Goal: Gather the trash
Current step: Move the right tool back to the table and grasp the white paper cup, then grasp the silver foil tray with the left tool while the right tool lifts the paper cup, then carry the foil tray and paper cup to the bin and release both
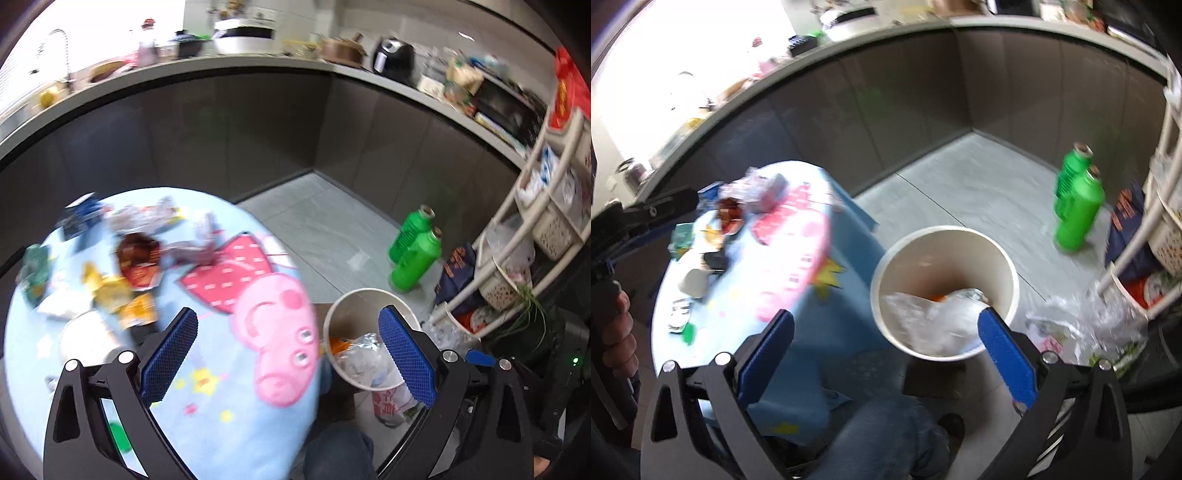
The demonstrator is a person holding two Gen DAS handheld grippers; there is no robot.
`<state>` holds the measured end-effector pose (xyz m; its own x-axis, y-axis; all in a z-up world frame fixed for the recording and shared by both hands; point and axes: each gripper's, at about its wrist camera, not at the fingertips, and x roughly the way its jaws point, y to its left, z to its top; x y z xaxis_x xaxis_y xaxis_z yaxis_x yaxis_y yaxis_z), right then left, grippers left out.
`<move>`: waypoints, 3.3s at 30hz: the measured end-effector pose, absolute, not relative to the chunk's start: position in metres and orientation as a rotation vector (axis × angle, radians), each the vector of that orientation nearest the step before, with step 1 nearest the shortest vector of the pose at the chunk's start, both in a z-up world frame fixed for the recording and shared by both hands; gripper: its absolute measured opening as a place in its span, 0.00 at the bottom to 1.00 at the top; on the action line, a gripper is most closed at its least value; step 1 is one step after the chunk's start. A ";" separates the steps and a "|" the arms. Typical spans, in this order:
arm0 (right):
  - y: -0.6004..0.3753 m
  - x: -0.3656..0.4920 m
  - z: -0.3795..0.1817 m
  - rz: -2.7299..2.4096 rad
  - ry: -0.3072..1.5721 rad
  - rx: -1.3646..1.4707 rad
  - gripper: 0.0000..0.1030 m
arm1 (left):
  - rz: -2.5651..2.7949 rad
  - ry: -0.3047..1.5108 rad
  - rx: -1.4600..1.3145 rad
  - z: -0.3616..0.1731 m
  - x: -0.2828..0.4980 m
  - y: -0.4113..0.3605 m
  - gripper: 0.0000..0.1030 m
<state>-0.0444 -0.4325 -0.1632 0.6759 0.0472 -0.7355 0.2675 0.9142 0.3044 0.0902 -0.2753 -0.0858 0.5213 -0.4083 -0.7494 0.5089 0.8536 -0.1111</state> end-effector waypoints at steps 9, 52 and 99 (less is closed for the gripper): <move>-0.348 -0.023 -0.124 0.041 0.749 0.383 0.97 | -0.350 0.844 0.044 -0.062 0.072 -0.135 0.92; -0.155 0.119 -0.147 0.422 0.955 -0.029 0.61 | -0.693 1.008 0.201 -0.150 0.161 0.013 0.92; -0.232 0.030 -0.131 0.295 0.837 0.243 0.63 | -0.608 1.099 0.174 -0.140 0.122 -0.038 0.61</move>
<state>0.0300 -0.2318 -0.1310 0.6332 0.3495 -0.6906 -0.1604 0.9321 0.3247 0.1216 -0.0378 -0.1400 0.3112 -0.3736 -0.8738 0.5411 0.8256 -0.1602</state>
